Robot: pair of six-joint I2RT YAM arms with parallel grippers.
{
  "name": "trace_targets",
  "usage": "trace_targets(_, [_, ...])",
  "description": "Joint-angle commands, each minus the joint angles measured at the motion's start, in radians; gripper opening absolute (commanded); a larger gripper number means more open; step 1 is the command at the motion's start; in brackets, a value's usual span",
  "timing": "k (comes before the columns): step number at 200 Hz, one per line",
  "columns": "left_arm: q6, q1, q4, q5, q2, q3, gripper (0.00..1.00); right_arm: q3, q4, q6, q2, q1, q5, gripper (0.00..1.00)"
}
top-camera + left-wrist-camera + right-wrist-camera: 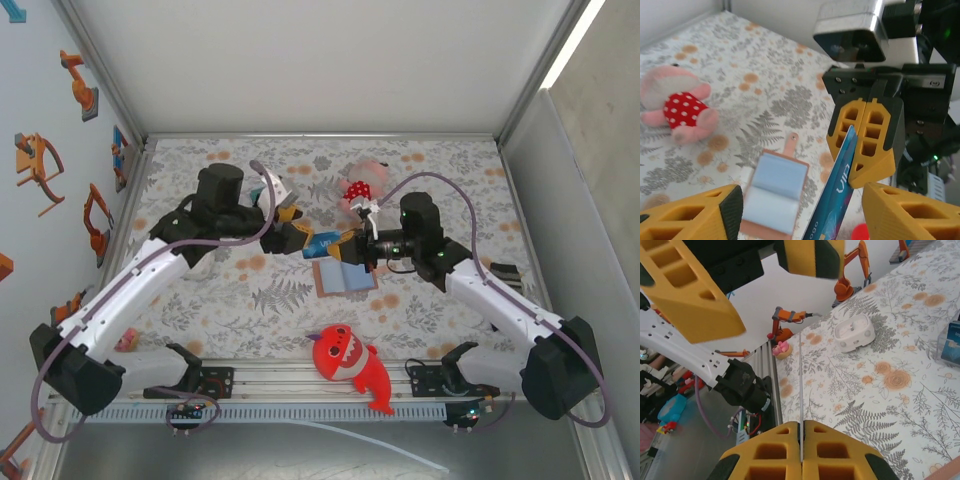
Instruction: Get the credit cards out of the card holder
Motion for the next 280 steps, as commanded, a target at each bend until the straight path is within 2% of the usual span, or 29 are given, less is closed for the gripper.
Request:
trace_targets(1, [0.136,0.002,-0.164,0.105,0.046,0.069,0.60,0.044,-0.054,-0.055,-0.019,0.004,-0.058,0.00])
trace_targets(10, [0.136,0.005,-0.167,0.124,0.065,0.084,0.53,0.048,-0.062,-0.062,-0.018,0.005,-0.063,0.00])
trace_targets(23, [0.146,0.003,-0.168,0.178,0.085,0.096,0.47,0.051,-0.074,-0.070,-0.017,0.005,-0.069,0.00])
trace_targets(49, [0.156,0.002,-0.172,0.240,0.114,0.106,0.47,0.058,-0.092,-0.083,-0.012,0.005,-0.074,0.00])
trace_targets(108, [0.178,0.002,-0.216,0.269,0.169,0.123,0.46,0.069,-0.109,-0.096,-0.007,0.005,-0.079,0.00])
trace_targets(140, [0.179,-0.001,-0.220,0.284,0.200,0.139,0.09,0.071,-0.113,-0.097,0.002,0.005,-0.077,0.00])
trace_targets(153, [0.188,0.001,-0.223,0.283,0.207,0.145,0.00,0.071,-0.123,-0.103,0.001,0.005,-0.065,0.00])
trace_targets(158, [0.192,0.003,-0.224,0.281,0.208,0.146,0.00,0.072,-0.132,-0.106,-0.002,0.005,-0.052,0.00])
trace_targets(175, [0.212,0.012,-0.222,0.248,0.204,0.143,0.00,0.080,-0.184,-0.137,-0.013,0.005,0.009,0.13])
trace_targets(188, [0.230,0.030,-0.206,0.212,0.198,0.124,0.00,0.083,-0.225,-0.160,-0.027,0.004,0.073,0.29])
trace_targets(197, [0.248,0.044,-0.195,0.177,0.192,0.110,0.00,0.083,-0.248,-0.175,-0.039,0.003,0.117,0.36])
trace_targets(204, [0.268,0.058,-0.190,0.150,0.191,0.099,0.00,0.082,-0.265,-0.181,-0.049,0.002,0.158,0.50])
trace_targets(209, [0.281,0.069,-0.181,0.129,0.190,0.091,0.00,0.082,-0.277,-0.184,-0.055,0.001,0.187,0.54])
trace_targets(250, [0.371,0.176,-0.106,-0.006,0.239,0.054,0.00,0.084,-0.344,-0.170,-0.092,-0.003,0.385,0.62])
trace_targets(280, [0.408,0.248,-0.063,-0.046,0.306,0.067,0.00,0.102,-0.408,-0.129,-0.109,-0.005,0.561,0.67])
